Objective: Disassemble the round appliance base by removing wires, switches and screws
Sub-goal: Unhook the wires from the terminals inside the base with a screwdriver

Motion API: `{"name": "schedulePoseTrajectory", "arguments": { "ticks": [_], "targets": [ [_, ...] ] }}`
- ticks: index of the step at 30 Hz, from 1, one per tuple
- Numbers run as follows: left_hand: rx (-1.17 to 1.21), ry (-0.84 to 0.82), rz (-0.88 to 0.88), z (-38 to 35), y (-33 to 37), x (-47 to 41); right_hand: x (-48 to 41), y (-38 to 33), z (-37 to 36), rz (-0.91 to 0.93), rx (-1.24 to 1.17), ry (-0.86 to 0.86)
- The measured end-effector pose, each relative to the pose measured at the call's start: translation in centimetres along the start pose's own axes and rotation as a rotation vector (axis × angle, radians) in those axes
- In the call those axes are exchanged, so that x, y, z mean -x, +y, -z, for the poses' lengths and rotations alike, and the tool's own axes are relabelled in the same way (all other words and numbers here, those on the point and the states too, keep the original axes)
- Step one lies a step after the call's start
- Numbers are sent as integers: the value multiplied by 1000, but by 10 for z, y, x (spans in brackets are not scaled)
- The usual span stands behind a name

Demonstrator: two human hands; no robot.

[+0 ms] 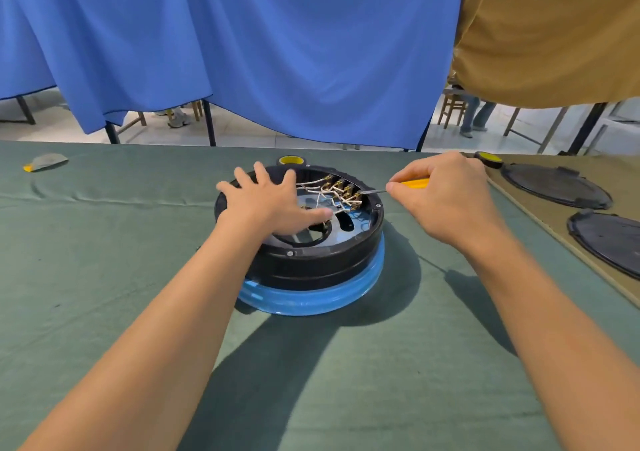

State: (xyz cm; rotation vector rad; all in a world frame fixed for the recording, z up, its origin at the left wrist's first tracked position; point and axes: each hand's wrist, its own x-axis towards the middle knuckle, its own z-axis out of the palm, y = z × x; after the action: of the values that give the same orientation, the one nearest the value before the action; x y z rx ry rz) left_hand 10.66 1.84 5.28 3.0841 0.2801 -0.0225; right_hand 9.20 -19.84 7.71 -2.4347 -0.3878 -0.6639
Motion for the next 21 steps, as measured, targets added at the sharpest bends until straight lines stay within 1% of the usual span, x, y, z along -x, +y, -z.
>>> {"name": "schedulePoseTrajectory", "arguments": {
  "ticks": [3,6,9,13,17,21],
  "targets": [
    [-90,3,5,-8,-4,-2,-10,-7,1,16,33,-41],
    [-112,20,8,-11,-3,2,-19,-10,5,-2,43,-89],
    [-126,29,17,-13,0,8,-22,-8,10,-49,-32,-112],
    [-121,44,34,-13,3,15,-29,-6,17,-90,-98,-185],
    [-117,49,30,-13,3,18,-34,5,17,-211,-285,-194],
    [-90,50,28,-10,3,20,-39,17,16,-382,-489,-266]
  ]
}}
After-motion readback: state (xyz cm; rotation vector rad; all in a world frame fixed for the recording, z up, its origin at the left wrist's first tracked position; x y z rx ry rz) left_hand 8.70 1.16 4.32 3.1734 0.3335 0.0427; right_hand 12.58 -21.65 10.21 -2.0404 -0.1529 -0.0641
